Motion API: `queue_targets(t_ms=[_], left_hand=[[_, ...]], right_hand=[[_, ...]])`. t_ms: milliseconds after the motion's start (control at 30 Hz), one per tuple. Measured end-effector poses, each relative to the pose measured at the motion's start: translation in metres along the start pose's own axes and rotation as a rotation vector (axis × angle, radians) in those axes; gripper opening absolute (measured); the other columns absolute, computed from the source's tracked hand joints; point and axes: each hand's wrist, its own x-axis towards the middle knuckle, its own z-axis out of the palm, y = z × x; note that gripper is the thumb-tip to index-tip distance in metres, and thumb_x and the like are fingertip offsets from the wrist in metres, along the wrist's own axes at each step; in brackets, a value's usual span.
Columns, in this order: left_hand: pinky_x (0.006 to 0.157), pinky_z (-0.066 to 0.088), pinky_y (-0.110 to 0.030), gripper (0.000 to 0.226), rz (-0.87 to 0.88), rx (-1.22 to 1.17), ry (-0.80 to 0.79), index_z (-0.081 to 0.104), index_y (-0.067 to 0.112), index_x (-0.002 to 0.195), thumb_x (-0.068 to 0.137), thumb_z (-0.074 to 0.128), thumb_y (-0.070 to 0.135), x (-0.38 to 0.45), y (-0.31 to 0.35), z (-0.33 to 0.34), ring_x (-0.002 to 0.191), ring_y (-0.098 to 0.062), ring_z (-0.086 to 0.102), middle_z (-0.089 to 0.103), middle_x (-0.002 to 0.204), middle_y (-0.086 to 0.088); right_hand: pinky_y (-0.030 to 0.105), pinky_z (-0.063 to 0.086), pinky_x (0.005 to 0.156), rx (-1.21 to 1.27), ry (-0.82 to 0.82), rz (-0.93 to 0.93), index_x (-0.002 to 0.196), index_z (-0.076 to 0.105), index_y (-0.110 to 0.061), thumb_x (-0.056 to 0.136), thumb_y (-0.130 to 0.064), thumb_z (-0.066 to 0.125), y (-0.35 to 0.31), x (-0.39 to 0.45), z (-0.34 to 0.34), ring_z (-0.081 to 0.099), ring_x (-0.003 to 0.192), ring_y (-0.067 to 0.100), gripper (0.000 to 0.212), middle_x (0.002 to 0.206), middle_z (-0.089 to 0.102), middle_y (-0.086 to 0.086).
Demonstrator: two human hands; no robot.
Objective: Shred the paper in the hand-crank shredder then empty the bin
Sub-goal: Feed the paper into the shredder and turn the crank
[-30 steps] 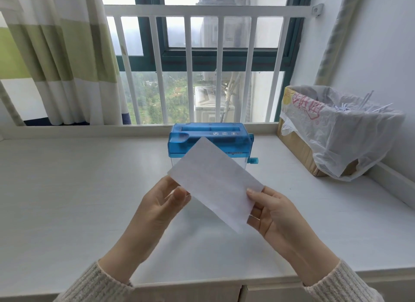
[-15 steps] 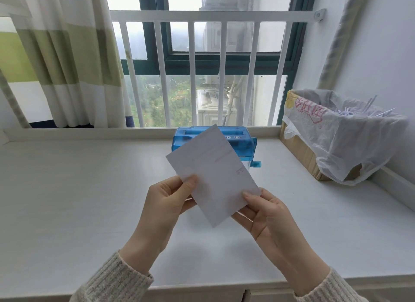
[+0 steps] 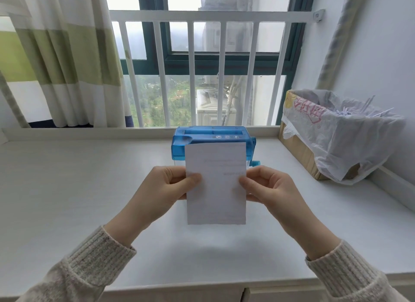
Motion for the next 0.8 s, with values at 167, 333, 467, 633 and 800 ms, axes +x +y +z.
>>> queue_targets(t_ms=[167,333,467,633,800], left_hand=[[0.069,0.057,-0.021,0.015,0.042,0.043,-0.017,0.074,0.013,0.097,0.09,0.061,0.013,0.003,0.004,-0.002,0.086,-0.016,0.073,0.077,0.093,-0.001],[0.071,0.057,-0.023,0.016,0.08,0.041,-0.008,0.074,0.012,0.097,0.09,0.06,0.012,0.004,0.002,-0.002,0.087,-0.017,0.073,0.077,0.094,-0.002],[0.071,0.057,-0.022,0.015,0.079,0.033,-0.009,0.074,0.016,0.095,0.09,0.06,0.013,0.006,0.0,-0.001,0.087,-0.017,0.073,0.077,0.093,0.0],[0.074,0.058,-0.023,0.025,0.119,0.13,-0.061,0.073,0.016,0.1,0.082,0.061,0.028,0.01,0.002,-0.007,0.087,-0.013,0.072,0.076,0.095,0.005],[0.076,0.057,-0.024,0.039,0.266,0.354,0.006,0.075,0.018,0.095,0.078,0.057,0.048,0.017,0.009,-0.023,0.079,-0.01,0.071,0.076,0.084,0.007]], right_hand=[[0.023,0.057,0.068,-0.058,-0.027,-0.05,0.09,0.069,-0.006,0.088,-0.01,0.062,-0.001,0.006,0.0,0.073,0.084,0.014,0.008,0.09,0.077,0.0],[0.027,0.059,0.07,-0.068,-0.035,-0.07,0.091,0.07,-0.008,0.086,-0.014,0.062,0.004,0.007,-0.001,0.073,0.086,0.017,0.011,0.092,0.077,0.001],[0.027,0.058,0.068,-0.077,-0.012,-0.076,0.09,0.07,-0.008,0.088,-0.013,0.061,0.007,0.009,0.0,0.072,0.086,0.018,0.01,0.092,0.076,0.001],[0.026,0.058,0.067,-0.064,0.006,-0.077,0.092,0.069,-0.006,0.09,-0.011,0.06,0.01,0.012,0.0,0.072,0.085,0.017,0.01,0.092,0.076,0.001],[0.025,0.058,0.065,-0.022,0.033,-0.076,0.093,0.068,-0.002,0.09,-0.007,0.059,0.012,0.011,-0.005,0.073,0.082,0.016,0.011,0.09,0.077,0.003]])
